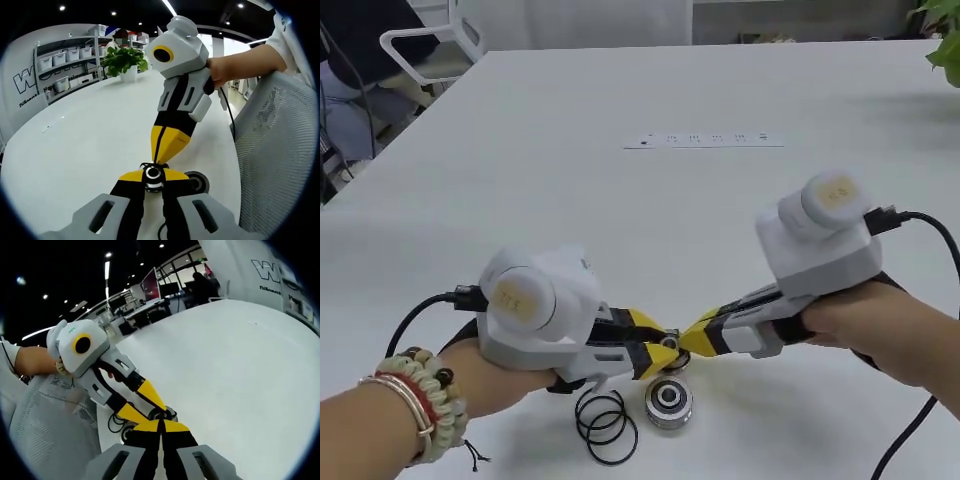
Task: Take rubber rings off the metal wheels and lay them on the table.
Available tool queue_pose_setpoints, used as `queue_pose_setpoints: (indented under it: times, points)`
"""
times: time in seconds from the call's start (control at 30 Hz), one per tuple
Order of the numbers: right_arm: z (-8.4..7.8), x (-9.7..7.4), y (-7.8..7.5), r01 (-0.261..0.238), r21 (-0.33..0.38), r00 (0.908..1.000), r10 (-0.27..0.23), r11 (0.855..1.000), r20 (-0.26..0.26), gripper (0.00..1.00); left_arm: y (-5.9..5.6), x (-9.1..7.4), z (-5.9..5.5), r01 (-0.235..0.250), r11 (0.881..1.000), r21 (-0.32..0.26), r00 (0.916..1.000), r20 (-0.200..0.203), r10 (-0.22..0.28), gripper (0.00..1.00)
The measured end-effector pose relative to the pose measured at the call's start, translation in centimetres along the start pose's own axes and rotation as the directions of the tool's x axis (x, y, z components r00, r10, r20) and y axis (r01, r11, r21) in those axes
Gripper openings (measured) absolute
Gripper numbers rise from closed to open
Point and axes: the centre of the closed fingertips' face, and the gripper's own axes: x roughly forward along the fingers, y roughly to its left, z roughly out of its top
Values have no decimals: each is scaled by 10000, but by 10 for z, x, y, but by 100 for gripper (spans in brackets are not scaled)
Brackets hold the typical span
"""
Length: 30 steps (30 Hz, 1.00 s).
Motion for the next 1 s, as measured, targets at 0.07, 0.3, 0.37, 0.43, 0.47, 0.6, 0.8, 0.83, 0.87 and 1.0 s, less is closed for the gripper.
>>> queue_pose_setpoints:
  times: [0.07, 0.3, 0.37, 0.43, 0.47, 0.6, 0.8, 0.83, 0.87, 1.0]
  points:
    - [0, 0, 0, -14, 9, 10000, 14, 10000, 19, 0, 0, 0, 0, -3, 10000, 6, 10000, -4, 3, 7]
    - [18, 2, 17, -662, 109, 9959, 654, 9977, 630, 0, 0, 0, 0, 5, 10000, -11, 10000, 22, -5, 7]
    - [11, 5, 11, -151, -659, 9996, 168, 9977, 248, 0, 0, 0, 0, -2, 10000, -32, 10000, 35, 2, 7]
    - [6, 7, 12, -207, -226, 9997, 210, 9995, 136, 0, 0, 1, 0, -10, 10000, -40, 10000, 42, 10, 7]
    - [2, 7, 8, -119, -256, 9999, 120, 9996, 32, 0, 0, 1, 0, -18, 10000, -51, 10000, 46, 19, 7]
    - [-1, 6, 3, 175, -323, 9996, -182, 9993, -195, 0, 0, 1, 1, -81, 9999, -103, 10000, 48, 82, 7]
    - [0, 5, -3, 458, -542, 9985, -473, 9975, -261, 0, 0, 2, 1, -110, 9999, -130, 9999, -50, 109, 8]
    - [-1, 5, -4, 483, -487, 9984, -496, 9976, -261, 0, 0, 2, 1, -81, 9998, -198, 9999, -108, 79, 8]
    - [-1, 4, -5, 516, -468, 9983, -529, 9976, -254, 0, 1, 1, 1, -61, 9998, -197, 9999, -160, 58, 8]
    - [0, 1, -8, 708, -279, 9972, -714, 9971, -203, 0, 4, -4, 3, -10, 9999, 166, 9986, -533, 19, 15]
